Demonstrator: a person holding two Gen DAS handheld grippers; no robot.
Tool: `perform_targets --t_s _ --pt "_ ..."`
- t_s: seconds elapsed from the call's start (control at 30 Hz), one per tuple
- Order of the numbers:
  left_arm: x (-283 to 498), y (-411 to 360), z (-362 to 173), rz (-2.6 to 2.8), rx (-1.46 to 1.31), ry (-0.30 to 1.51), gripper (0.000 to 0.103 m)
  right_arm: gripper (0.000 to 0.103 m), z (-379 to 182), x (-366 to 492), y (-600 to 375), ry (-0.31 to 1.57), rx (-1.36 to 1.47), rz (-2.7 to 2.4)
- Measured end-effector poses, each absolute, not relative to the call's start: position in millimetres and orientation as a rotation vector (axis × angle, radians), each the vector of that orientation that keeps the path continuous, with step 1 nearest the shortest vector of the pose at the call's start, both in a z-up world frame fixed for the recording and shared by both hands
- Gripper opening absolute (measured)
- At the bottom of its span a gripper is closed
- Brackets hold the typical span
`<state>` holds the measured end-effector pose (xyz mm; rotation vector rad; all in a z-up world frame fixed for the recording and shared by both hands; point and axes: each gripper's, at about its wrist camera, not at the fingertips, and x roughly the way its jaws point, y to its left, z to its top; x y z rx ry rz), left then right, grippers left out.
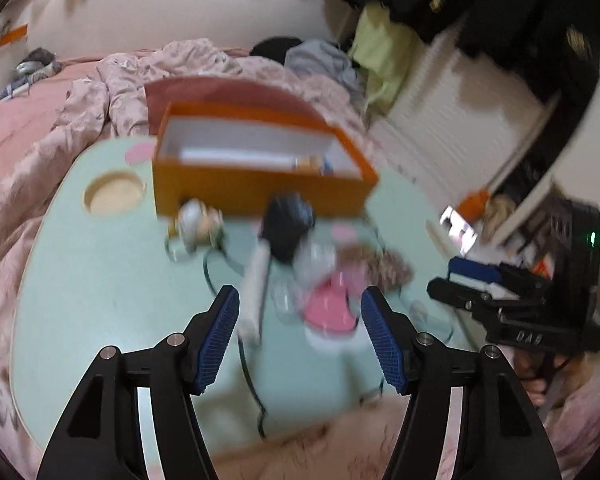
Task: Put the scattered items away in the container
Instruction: 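Move the left tool toward the clear plastic heart on the table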
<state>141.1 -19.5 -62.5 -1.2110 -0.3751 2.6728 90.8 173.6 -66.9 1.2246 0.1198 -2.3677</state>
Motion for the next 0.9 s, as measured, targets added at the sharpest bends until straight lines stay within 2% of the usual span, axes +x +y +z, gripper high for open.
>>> perform_targets --t_s 0.1,0.2,0.27,0.4,0.57,0.6,0.67,0.7,0.8,0.9 --pt "152.8 -6.0 -75.3 2.743 -1.232 -0.278 0.064 0.07 -86.8 99.2 178.9 0.133 1.27 -2.405" --pt "152.8 -7.9 -76.9 2.758 -1.179 -0.322 0.063 0.07 -98.7 98.7 180.5 0.11 1.293 -2.443" --pt "150.4 -9.4 -75.1 2.762 -1.146 -0.323 0.053 0.07 -105.1 94.2 181.8 0.078 1.313 -2.43" --pt "134.8 -2.6 -78.2 2.723 -1.174 -0.294 0.053 0.07 -105.8 95.5 185.6 0.051 1.303 -2.43" --pt "108.2 12.3 -89.4 2.725 -1.215 -0.166 0.053 0.07 -105.4 96.2 188.3 0.031 1.299 -2.425" --pt "102.0 13.9 -92.0 2.727 -1.227 -0.152 0.051 0.07 -105.5 96.2 188.4 0.029 1.299 -2.424" --pt "92.1 16.3 -96.2 2.716 -1.248 -0.123 0.037 0.07 -105.3 96.7 189.0 0.024 1.299 -2.422" --pt "87.2 17.8 -99.1 2.717 -1.274 -0.1 0.035 0.07 -105.2 96.8 189.3 0.021 1.299 -2.421" --pt "81.4 19.5 -104.8 2.732 -1.301 -0.041 0.034 0.07 -105.0 96.9 190.1 0.004 1.297 -2.418" --pt "77.4 15.7 -117.7 2.683 -1.357 -0.072 0.036 0.07 -104.4 95.5 193.4 -0.029 1.293 -2.416"
